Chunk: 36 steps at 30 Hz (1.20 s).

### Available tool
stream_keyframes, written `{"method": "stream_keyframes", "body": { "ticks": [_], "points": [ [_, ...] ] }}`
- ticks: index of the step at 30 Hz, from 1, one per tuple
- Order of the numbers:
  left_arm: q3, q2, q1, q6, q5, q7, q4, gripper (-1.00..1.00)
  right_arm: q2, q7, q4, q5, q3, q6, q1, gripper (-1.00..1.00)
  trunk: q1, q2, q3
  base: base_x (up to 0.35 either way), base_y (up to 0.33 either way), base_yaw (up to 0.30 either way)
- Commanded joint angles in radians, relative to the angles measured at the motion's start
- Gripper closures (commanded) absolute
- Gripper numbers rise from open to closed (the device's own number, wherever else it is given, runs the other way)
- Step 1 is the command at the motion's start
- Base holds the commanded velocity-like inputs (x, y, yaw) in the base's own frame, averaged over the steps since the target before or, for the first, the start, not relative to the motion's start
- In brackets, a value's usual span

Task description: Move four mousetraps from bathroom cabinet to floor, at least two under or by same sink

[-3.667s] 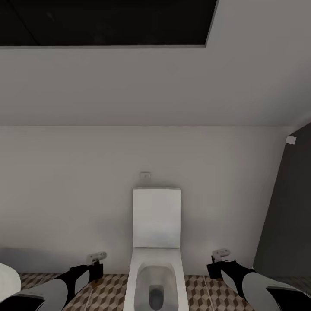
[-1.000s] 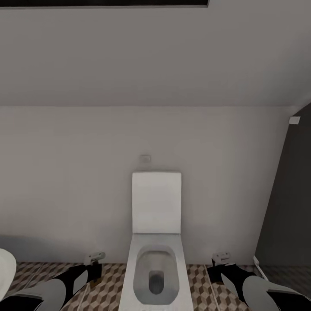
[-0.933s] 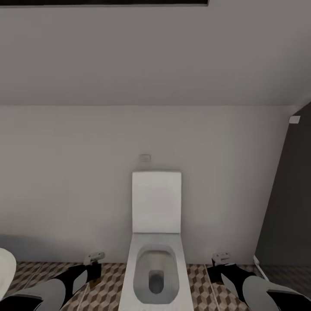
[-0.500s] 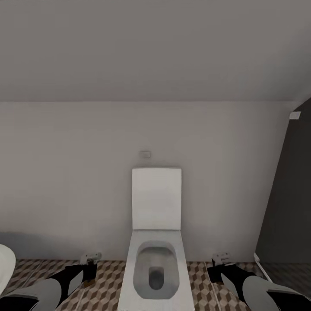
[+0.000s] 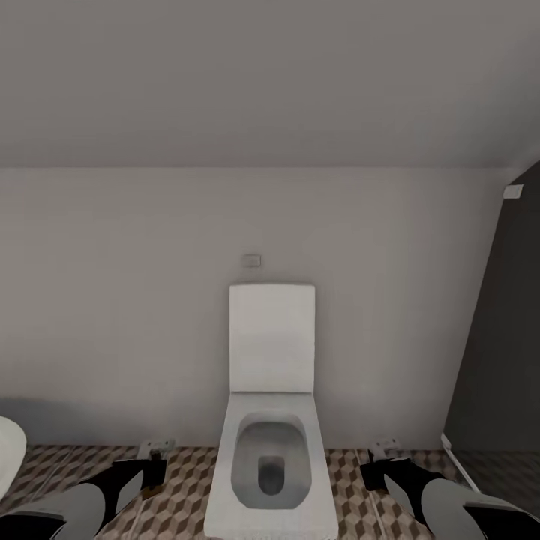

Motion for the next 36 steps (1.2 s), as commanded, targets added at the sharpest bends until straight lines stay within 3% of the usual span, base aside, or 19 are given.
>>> {"method": "stream_keyframes", "body": {
  "ticks": [1,5,12,36],
  "points": [
    [-0.008,0.0,0.0,0.005,0.01,0.001,-0.002,1.0,-0.001,0.005,0.001,0.008,-0.005,0.002,-0.001,1.0,0.004,-0.008,-0.004,0.0,0.0,0.0],
    [-0.008,0.001,0.0,0.005,0.011,0.003,-0.001,1.0,-0.001,0.005,0.001,0.008,-0.005,0.002,-0.001,1.0,0.019,-0.036,-0.017,0.0,0.0,0.0],
    [-0.008,0.002,0.0,-0.001,0.013,0.008,0.001,1.0,-0.001,0.005,0.001,0.008,-0.006,0.002,-0.001,1.0,0.019,-0.036,-0.017,0.0,0.0,0.0],
    [-0.008,0.001,0.0,0.005,0.014,0.002,0.002,1.0,-0.001,0.005,0.001,0.008,-0.005,0.0,-0.001,1.0,0.111,-0.204,-0.092,0.0,0.0,0.0]
  ]
}}
